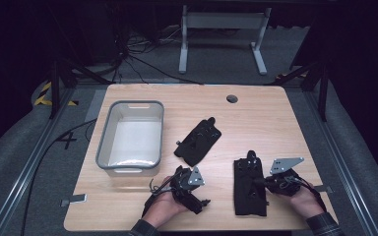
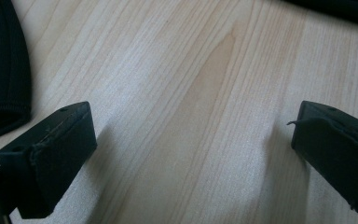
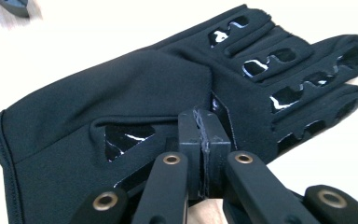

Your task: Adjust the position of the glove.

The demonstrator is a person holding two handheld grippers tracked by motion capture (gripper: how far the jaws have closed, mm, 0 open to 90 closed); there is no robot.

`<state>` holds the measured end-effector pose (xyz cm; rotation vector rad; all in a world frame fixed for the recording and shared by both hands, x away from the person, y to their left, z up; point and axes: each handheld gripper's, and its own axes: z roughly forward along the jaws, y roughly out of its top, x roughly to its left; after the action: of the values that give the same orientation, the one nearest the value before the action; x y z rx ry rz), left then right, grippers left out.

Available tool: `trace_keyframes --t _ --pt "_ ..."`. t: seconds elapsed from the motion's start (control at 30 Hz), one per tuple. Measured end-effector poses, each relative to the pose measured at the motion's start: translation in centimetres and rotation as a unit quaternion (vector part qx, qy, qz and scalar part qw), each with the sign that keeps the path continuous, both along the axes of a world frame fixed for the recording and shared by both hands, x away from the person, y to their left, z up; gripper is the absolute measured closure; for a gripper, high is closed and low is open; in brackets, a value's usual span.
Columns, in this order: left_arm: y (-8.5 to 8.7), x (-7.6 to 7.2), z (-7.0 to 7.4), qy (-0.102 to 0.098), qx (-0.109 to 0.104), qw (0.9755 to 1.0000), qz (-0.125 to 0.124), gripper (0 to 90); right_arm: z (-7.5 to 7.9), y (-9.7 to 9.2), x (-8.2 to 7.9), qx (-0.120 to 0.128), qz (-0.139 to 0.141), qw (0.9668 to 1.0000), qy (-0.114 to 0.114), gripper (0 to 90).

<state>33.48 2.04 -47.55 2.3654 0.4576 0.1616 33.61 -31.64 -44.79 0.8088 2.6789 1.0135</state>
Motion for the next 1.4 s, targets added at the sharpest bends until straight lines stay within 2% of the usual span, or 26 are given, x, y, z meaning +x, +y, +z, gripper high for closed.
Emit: trace_keyframes --t 0.1,0.23,0.37,0.43,0.67,0.83,1.0,1.07,1.2,1.23,1.3,1.4 --pt "0.0 0.0 0.3 0.001 0.002 1.0000 0.005 4.2 0.3 -0.3 -0.1 0.012 -0.006 0.9999 -0.004 84.3" --pt "0.1 0.1 0.9 0.007 -0.007 0.9998 0.017 15.4 0.5 -0.9 -0.4 0.017 -0.021 0.9995 -0.014 69.7" --pt "-0.1 0.5 1.4 0.021 -0.020 0.9991 0.030 19.1 0.5 -1.8 -0.7 0.025 -0.044 0.9984 -0.024 54.4" --pt "-0.3 0.9 1.7 0.026 -0.022 0.9988 0.034 21.7 0.5 -2.2 -0.8 0.029 -0.052 0.9980 -0.023 49.7" --pt "-0.4 2.3 2.9 0.018 -0.026 0.9979 0.056 45.2 0.2 -4.0 -1.3 0.028 -0.084 0.9956 -0.032 37.8" --pt "-0.7 3.7 3.9 -0.007 -0.030 0.9969 0.072 67.4 -0.3 -5.1 -1.5 0.024 -0.097 0.9944 -0.033 35.3" --pt "-1.1 5.8 4.7 0.007 -0.026 0.9946 0.101 89.4 -0.7 -5.8 -1.7 0.028 -0.108 0.9933 -0.030 33.6" --pt "-1.4 6.6 4.8 0.005 -0.025 0.9935 0.111 89.7 -0.8 -5.9 -1.8 0.027 -0.108 0.9932 -0.032 32.6" --pt "-2.3 8.0 4.6 0.001 -0.008 0.9907 0.136 89.8 -0.9 -6.0 -1.7 0.027 -0.112 0.9927 -0.036 32.6" --pt "-2.5 8.4 4.3 -0.002 -0.006 0.9895 0.144 89.8 -0.9 -6.1 -1.7 0.027 -0.112 0.9927 -0.035 32.6" --pt "-2.8 9.1 3.8 -0.003 0.012 0.9882 0.153 89.8 -0.9 -6.1 -1.7 0.025 -0.111 0.9928 -0.036 32.6" --pt "-2.8 10.0 3.1 -0.002 0.020 0.9859 0.166 89.8 -0.8 -6.1 -1.8 0.026 -0.110 0.9928 -0.040 32.6"
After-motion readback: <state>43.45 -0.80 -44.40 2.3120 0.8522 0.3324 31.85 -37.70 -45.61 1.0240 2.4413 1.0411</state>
